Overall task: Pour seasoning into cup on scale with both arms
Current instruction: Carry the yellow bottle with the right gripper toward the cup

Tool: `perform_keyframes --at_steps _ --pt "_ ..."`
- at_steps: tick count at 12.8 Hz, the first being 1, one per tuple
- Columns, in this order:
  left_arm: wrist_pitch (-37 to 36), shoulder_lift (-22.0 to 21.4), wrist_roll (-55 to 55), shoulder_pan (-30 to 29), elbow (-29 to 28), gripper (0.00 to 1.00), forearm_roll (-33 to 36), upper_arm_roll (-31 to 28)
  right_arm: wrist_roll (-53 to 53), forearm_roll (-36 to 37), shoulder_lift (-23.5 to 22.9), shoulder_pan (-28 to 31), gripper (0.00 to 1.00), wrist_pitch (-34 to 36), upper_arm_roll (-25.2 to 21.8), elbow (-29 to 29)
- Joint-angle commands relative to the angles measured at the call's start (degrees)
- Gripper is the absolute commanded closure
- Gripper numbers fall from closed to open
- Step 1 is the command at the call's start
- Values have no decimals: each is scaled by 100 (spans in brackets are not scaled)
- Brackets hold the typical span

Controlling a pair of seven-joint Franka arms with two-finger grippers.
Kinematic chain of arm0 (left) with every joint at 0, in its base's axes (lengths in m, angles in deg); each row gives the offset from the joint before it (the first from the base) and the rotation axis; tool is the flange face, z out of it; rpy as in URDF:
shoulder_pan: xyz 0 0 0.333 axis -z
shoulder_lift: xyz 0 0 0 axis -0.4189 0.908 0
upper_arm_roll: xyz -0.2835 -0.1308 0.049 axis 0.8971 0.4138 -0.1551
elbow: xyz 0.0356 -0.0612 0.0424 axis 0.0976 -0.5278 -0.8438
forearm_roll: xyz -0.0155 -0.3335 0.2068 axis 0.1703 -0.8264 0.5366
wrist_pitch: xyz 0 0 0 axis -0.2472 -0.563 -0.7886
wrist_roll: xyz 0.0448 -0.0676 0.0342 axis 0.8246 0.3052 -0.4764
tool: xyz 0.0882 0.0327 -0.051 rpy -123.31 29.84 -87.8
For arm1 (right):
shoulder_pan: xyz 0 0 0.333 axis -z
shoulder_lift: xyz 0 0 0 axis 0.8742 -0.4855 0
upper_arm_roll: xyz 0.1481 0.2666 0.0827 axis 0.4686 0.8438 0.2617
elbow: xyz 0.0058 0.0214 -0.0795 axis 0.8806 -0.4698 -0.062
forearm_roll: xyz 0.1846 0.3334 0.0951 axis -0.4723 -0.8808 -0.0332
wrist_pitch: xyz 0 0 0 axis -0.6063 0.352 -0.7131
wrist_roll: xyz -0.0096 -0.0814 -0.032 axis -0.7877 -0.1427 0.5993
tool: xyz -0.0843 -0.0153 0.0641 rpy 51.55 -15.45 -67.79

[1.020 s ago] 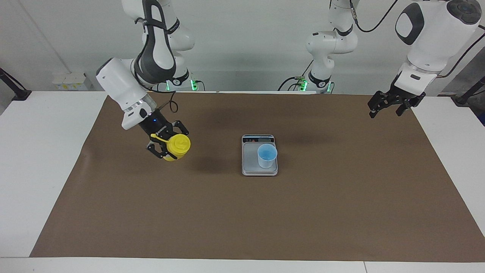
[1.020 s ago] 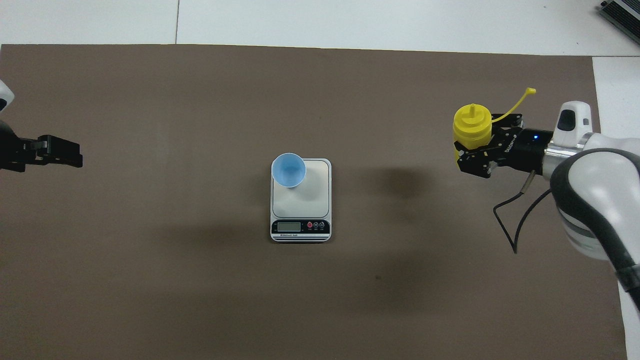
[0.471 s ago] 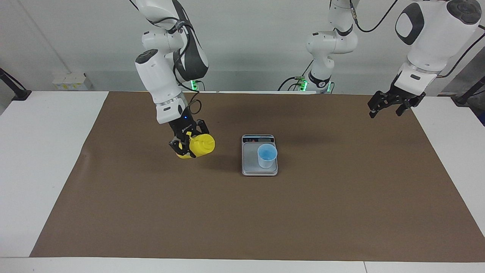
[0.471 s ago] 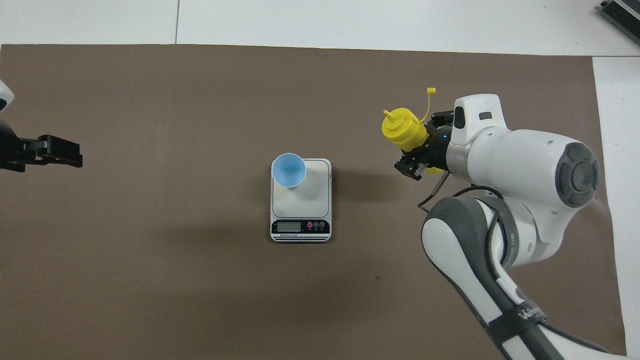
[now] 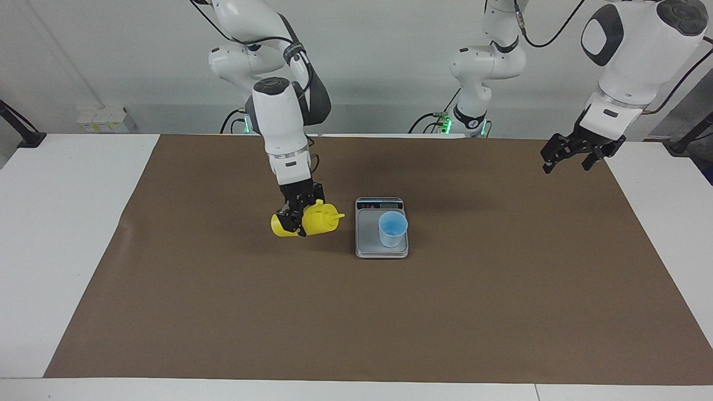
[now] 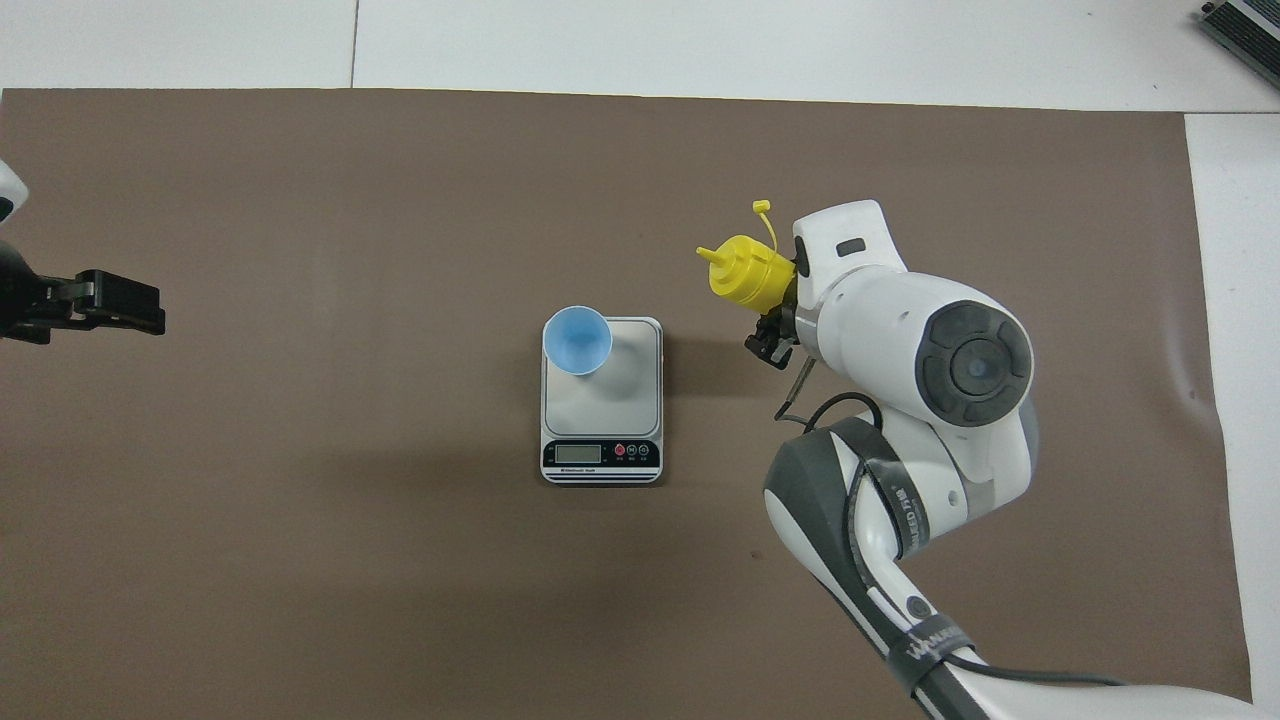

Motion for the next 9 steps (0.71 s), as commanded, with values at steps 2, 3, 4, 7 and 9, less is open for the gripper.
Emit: perform_keyframes --at_steps 2,3,4,7,9 --pt "-34 -121 -46 -30 -80 0 -63 8 591 1005 -286 -214 73 59 3 348" --pt "-34 -121 -46 -30 -80 0 -63 8 793 1304 -391 -398 72 86 3 409" --pt "-34 -121 -46 -30 -80 0 -63 8 1004 1664 -487 -443 72 77 3 445" --pt "-34 -121 -46 -30 -80 0 -63 8 1418 2456 -768 -706 72 86 12 559" --pt "-34 -121 -46 -30 -80 0 -63 8 1743 3044 -936 -786 72 156 12 691"
